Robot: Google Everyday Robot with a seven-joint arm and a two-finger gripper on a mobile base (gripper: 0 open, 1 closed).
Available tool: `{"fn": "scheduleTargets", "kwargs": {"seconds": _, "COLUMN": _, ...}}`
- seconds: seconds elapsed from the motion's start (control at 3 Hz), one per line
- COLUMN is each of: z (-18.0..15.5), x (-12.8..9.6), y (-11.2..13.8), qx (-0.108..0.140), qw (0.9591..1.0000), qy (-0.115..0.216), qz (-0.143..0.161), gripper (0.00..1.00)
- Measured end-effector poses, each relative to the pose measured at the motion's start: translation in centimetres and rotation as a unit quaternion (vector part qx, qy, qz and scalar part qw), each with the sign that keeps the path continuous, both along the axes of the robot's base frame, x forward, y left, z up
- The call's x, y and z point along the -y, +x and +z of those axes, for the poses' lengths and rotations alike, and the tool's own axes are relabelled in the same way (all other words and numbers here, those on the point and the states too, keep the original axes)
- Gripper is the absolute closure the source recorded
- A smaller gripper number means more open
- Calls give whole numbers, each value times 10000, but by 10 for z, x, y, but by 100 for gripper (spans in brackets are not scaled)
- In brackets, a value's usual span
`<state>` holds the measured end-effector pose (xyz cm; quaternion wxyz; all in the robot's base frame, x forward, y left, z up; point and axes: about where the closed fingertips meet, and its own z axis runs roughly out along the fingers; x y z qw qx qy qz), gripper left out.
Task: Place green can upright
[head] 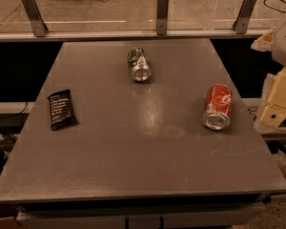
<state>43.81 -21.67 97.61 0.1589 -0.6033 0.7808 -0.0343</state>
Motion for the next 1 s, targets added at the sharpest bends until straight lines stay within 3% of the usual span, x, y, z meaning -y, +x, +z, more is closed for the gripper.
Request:
{"fn": "scheduleTargets", "kwargs": {"seconds": 0.33, "z": 0, "x": 0, "y": 0, "qx": 1, "qw": 10000, "qy": 0, "qz": 0, "gripper": 0}}
{"fn": "scheduleTargets", "kwargs": {"seconds": 0.67, "z": -8, "x": -28, "y": 27, "qx": 63, "qw": 9998, "qy": 195, "qz": 22, "gripper": 0}}
{"fn": "scheduleTargets", "kwargs": {"seconds": 1.0, "z": -19, "x": -70, "y": 72, "qx": 108, "qw": 9990, "qy": 428, "qz": -11, "gripper": 0}}
